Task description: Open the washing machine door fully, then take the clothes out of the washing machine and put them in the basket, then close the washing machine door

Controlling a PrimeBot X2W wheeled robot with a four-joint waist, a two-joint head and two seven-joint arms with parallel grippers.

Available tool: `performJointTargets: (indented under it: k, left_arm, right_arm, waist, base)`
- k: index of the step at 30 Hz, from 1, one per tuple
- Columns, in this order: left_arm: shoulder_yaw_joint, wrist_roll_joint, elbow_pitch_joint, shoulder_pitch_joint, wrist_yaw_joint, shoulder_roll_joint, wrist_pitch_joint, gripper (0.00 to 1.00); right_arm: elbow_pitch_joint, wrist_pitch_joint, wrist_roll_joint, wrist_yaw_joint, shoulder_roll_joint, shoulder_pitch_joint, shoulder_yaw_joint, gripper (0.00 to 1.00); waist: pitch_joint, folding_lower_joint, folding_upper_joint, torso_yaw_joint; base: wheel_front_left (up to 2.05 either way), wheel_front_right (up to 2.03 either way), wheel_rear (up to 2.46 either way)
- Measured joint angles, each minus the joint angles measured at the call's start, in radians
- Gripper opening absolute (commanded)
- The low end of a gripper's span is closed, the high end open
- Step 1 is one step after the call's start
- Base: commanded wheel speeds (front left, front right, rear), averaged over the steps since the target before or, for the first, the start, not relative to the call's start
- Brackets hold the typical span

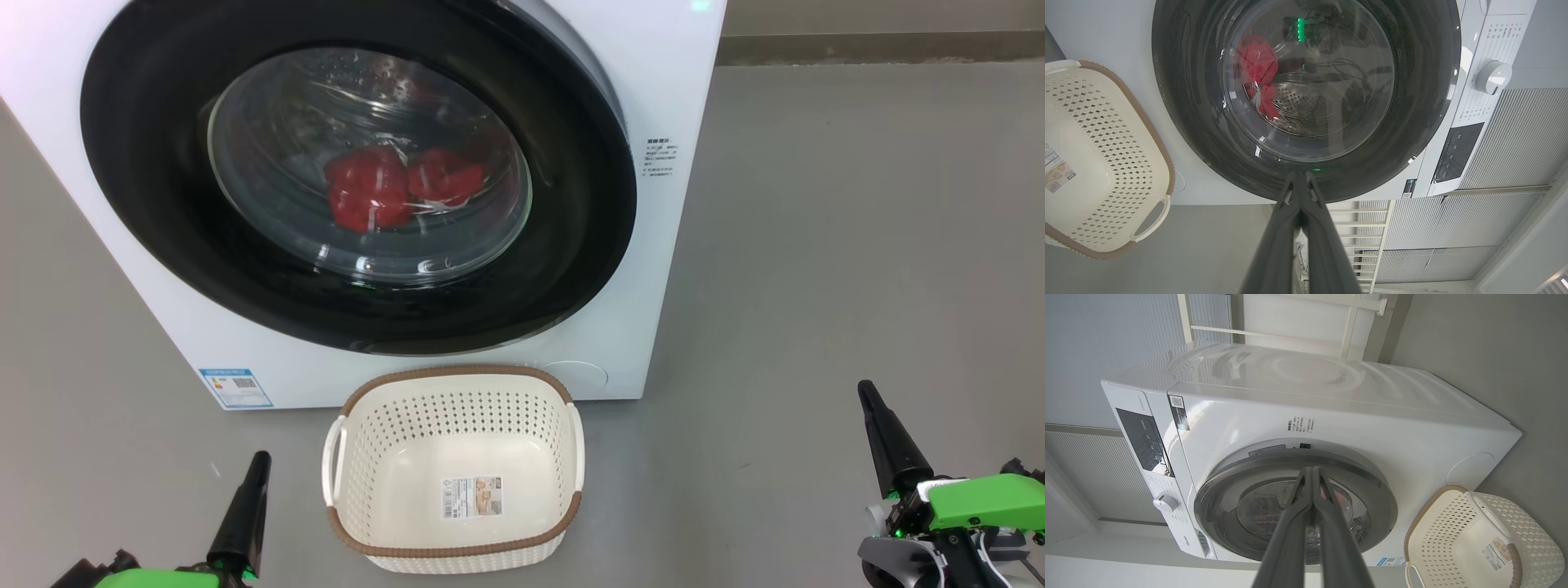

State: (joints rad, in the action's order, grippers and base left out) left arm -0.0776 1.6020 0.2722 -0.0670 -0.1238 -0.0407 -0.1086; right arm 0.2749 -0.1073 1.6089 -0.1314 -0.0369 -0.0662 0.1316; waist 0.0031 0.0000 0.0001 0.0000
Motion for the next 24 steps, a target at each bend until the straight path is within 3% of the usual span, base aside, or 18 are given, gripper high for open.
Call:
performJointTargets:
  k: [12,13,24]
  left_arm:
    - [0.0,0.0,0.0,0.0,0.0,0.0,0.0,0.0]
    - [0.0,0.0,0.0,0.0,0.0,0.0,0.0,1.0]
    - [0.014,-0.003,0.049,0.048,0.001,0.016,0.015,1.0]
  right_arm:
    - [0.0,0.0,0.0,0.0,0.0,0.0,0.0,0.0]
    - [0.001,0.0,0.0,0.0,0.0,0.0,0.0,1.0]
    - [0.059,0.017,0.0,0.0,0.021,0.054,-0.017,1.0]
  waist:
    - [0.0,0.0,-0.0001,0.0]
    - [0.0,0.0,-0.0001,0.0]
    - [-0.001,0.0009,0.0,0.001]
  base:
    - [0.0,0.0,0.0]
    - [0.0,0.0,0.0]
    - [0.0,0.0,0.0]
